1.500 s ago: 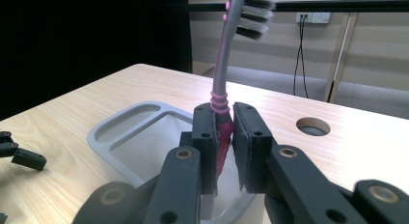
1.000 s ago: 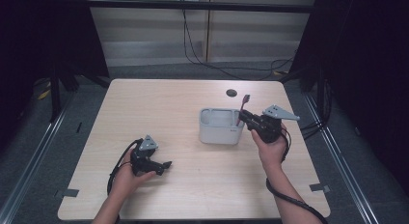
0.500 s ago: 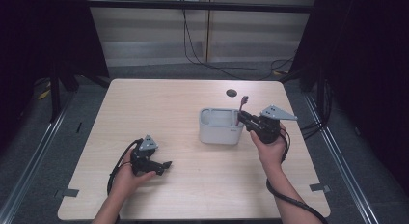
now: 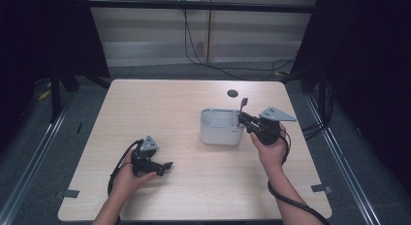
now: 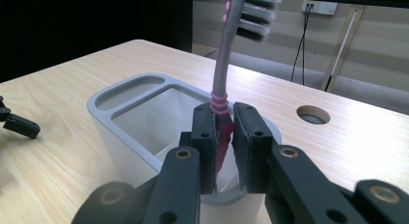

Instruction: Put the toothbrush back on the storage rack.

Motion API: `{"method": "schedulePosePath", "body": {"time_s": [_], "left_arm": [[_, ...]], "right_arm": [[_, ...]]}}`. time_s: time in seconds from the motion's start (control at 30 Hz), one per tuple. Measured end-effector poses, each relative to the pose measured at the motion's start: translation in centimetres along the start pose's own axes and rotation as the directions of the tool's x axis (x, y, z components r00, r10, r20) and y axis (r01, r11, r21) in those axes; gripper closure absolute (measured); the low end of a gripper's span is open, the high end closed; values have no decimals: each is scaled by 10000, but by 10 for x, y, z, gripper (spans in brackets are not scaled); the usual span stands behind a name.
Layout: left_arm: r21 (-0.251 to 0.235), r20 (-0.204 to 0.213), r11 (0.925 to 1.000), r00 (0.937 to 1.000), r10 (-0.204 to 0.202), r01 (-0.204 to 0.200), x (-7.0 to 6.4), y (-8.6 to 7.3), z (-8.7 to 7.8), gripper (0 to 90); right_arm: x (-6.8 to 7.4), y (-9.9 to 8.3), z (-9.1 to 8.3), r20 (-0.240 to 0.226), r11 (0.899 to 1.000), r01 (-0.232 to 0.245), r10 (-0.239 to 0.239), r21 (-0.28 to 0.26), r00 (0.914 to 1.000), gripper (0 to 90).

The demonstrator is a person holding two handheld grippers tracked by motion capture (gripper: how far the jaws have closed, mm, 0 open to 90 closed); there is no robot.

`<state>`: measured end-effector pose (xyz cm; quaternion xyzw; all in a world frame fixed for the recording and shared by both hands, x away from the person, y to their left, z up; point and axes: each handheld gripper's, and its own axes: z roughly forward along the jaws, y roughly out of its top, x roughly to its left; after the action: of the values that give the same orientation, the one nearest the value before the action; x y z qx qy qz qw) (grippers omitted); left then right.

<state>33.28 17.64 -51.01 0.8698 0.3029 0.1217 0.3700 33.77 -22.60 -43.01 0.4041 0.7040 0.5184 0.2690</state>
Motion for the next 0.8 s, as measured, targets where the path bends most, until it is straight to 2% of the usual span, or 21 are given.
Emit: {"method": "schedulePosePath", "body": {"time_s": [0.8], "left_arm": [[-26, -24, 10000, 10000, -59, 59, -1, 0, 0, 104]], "right_arm": [[-2, -8, -6, 38, 9997, -222, 222, 118, 9997, 777]]}}
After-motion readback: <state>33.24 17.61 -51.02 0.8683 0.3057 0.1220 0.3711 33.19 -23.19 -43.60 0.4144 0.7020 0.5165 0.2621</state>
